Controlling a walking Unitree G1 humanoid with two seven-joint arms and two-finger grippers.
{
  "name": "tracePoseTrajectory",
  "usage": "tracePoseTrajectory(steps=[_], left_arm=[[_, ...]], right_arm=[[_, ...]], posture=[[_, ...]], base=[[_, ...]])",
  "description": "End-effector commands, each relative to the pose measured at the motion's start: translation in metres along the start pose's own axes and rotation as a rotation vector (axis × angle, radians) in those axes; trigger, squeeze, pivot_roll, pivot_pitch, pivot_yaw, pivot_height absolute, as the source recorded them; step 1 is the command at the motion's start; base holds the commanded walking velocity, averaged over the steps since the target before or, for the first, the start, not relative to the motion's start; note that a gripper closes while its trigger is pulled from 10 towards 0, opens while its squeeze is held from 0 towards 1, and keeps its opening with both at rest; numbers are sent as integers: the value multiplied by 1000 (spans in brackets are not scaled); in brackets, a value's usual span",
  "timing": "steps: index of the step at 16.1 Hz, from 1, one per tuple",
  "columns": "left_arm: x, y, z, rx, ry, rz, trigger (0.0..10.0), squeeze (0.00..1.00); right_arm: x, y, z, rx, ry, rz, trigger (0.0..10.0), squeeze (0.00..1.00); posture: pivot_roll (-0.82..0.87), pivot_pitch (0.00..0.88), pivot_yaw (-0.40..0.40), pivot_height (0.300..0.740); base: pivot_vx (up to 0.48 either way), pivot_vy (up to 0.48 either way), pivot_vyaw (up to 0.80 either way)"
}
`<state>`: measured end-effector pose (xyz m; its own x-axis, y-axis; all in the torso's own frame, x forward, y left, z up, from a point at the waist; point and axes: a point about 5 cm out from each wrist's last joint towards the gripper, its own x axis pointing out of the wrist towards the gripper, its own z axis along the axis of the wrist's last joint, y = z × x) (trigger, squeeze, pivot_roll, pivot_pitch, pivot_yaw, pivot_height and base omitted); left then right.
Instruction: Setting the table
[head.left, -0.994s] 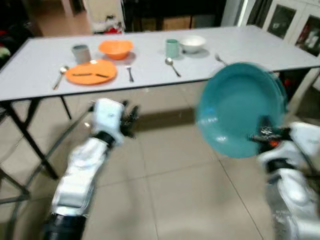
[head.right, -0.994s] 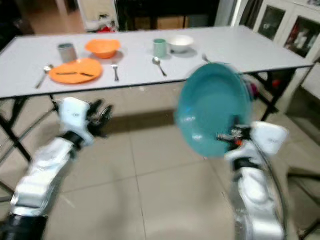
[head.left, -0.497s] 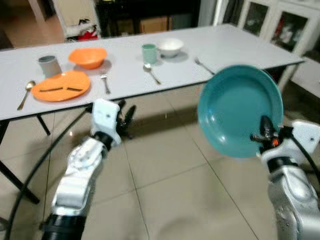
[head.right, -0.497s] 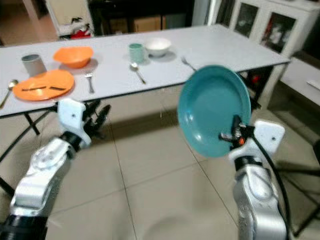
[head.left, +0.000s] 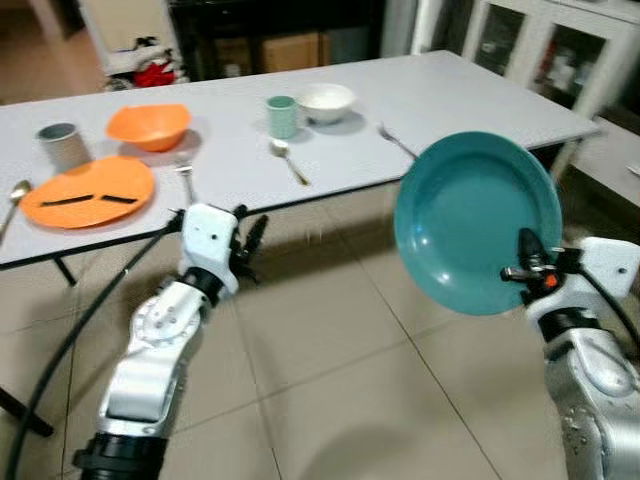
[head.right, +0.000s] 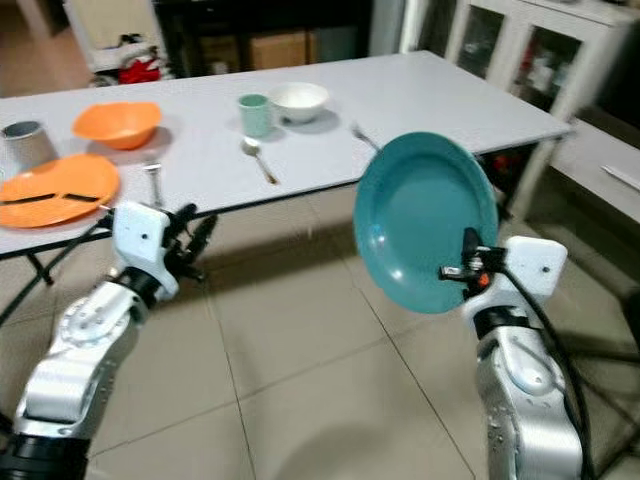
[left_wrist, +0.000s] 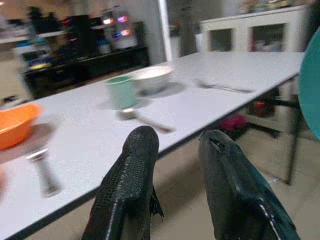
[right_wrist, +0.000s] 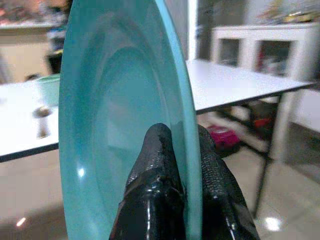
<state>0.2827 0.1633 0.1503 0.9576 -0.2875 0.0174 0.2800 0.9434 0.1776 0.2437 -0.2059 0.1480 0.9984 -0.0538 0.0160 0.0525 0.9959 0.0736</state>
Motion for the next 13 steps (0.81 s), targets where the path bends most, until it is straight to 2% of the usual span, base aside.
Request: tracePoseTrajectory(steps=[1, 4, 13], left_arm=[[0, 3, 1, 9, -1, 14, 10000, 0], [1, 1, 2, 17, -2, 4, 10000, 0], [1, -3, 2, 19, -5, -10, 10000, 0]], right_arm=[[3, 6, 7, -4, -38, 32, 10000, 0], [1, 5, 4, -29, -32, 18, 10000, 0], [1, 0, 6, 2, -32, 13, 10000, 0]], posture=[[-33, 0, -16, 740], [-33, 0, -13, 740], [-36, 0, -12, 740]], base=[[352, 0, 0], [354, 0, 0], [353, 0, 0]])
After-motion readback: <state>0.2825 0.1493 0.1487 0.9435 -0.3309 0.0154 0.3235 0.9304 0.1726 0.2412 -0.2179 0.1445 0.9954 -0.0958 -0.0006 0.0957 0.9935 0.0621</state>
